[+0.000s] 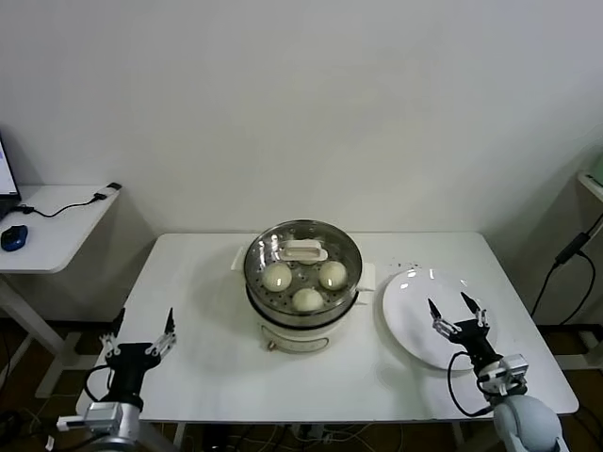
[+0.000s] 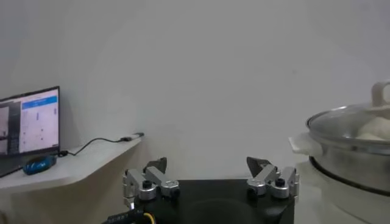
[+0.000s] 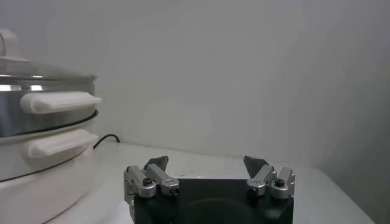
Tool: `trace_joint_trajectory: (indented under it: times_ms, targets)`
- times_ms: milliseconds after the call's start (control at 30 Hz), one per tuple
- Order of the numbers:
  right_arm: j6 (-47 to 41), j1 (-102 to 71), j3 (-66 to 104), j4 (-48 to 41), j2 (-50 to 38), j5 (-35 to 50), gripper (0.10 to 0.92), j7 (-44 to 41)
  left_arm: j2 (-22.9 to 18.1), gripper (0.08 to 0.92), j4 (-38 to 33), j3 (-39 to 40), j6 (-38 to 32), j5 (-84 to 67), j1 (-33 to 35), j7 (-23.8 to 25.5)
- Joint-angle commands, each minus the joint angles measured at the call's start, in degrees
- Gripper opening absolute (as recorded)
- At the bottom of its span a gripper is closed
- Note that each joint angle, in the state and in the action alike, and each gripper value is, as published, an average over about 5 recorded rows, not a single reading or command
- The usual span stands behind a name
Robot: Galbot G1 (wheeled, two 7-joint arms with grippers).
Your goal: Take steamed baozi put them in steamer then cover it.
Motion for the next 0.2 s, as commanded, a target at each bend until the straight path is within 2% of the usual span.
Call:
trace_joint_trajectory:
  times_ms: [33,200]
  targets:
    - [-0.03,-0.84,0.44,1.41,0.25,0.19,0.823,-0.18,-1.25,0.823,0.59,-1.78,-4.2,-4.28,2.18,0.81]
    - [0.15,-1.09,0.87,1.37,0.39,0.34,0.823,-0.32,-1.26,0.823,-0.19,-0.97,-4.0,-3.73,2.19,1.23]
